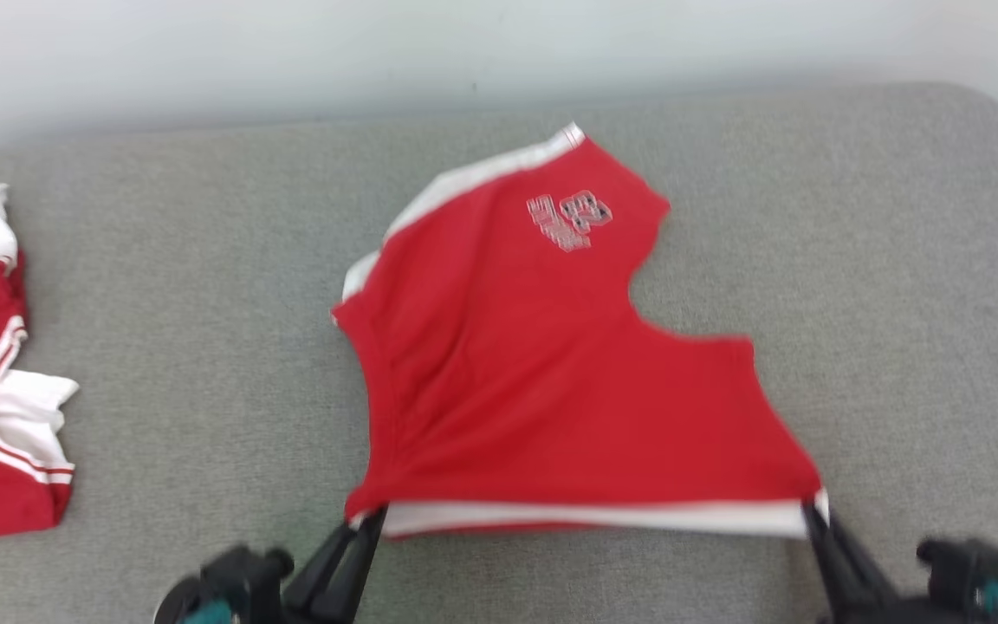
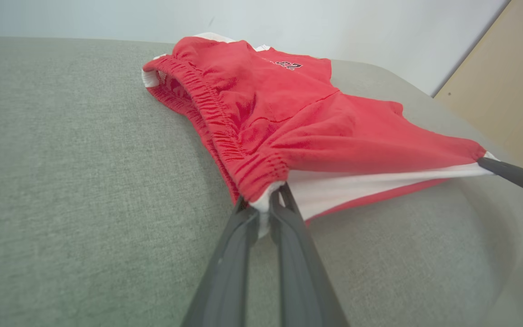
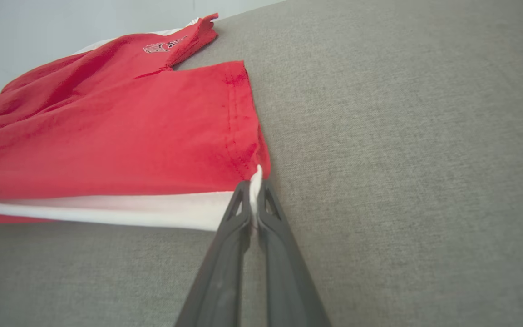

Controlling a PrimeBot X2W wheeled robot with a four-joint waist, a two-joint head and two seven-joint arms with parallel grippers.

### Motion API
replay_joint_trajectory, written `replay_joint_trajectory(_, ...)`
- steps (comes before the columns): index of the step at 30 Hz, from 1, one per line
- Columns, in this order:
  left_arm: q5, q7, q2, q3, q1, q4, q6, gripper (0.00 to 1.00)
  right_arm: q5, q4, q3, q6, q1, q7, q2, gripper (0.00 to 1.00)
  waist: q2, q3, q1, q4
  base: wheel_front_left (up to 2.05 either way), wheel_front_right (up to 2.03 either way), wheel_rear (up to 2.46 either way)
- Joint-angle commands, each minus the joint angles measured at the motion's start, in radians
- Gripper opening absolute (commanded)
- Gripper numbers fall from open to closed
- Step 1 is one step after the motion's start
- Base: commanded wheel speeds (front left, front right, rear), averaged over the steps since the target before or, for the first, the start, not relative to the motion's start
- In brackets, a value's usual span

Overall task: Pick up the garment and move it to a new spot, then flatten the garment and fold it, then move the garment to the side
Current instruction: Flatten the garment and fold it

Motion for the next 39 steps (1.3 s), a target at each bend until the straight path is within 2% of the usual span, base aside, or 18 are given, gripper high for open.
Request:
replay_joint_trajectory(1,0.029,-0.004,-0.001,0.025,0.057,0.011,-0.01,0.0,-0.019,-0.034,-0.022,-0.003,0.076,0.021,0.028,0.0,0.0001,-0.033,0.0002,0.016,0.0,0.0,0.0)
replay_joint_trajectory(5,0.071,-0.004,0.001,0.069,0.133,0.024,-0.031,0.0,-0.021,-0.098,-0.035,-0.003,0.204,0.065,0.089,0.0,0.0001,-0.058,0.0002,0.029,0.0,0.0,0.0)
replay_joint_trajectory(8,0.098,-0.004,-0.003,0.089,0.173,0.033,-0.055,0.0,-0.018,-0.132,-0.034,-0.003,0.265,0.088,0.11,0.0,0.0001,-0.066,0.0002,0.036,0.0,0.0,0.0)
replay_joint_trajectory(13,0.149,-0.004,-0.029,0.112,0.192,0.043,-0.081,0.0,-0.017,-0.166,-0.055,-0.003,0.266,0.09,0.128,0.0,0.0001,-0.072,0.0002,0.043,0.0,0.0,0.0)
replay_joint_trajectory(16,0.17,-0.004,-0.057,0.13,0.185,0.028,-0.093,0.0,-0.012,-0.178,-0.074,-0.003,0.233,0.093,0.117,0.0,0.0001,-0.07,0.0002,0.052,0.0,0.0,0.0)
replay_joint_trajectory(21,0.212,-0.004,-0.108,0.148,0.148,-0.007,-0.113,0.0,0.004,-0.179,-0.09,-0.003,0.136,0.096,0.08,0.0,0.0001,-0.052,0.0002,0.076,0.0,0.0,0.0)
replay_joint_trajectory(28,0.246,-0.004,-0.16,0.152,0.034,0.009,-0.13,0.0,-0.007,-0.154,-0.093,-0.003,-0.081,0.127,0.011,0.0,0.0001,-0.007,0.0002,0.127,0.0,0.0,0.0)
replay_joint_trajectory(35,0.238,-0.004,-0.184,0.15,-0.124,0.086,-0.139,0.0,-0.022,-0.011,-0.04,-0.003,-0.356,0.17,-0.044,0.0,0.0001,0.053,0.0002,0.163,0.0,0.0,0.0)
replay_joint_trajectory(39,0.225,-0.004,-0.199,0.156,-0.205,0.136,-0.138,0.0,-0.046,0.123,0.01,-0.003,-0.521,0.176,-0.054,0.0,0.0001,0.091,0.0002,0.175,0.0,0.0,0.0)
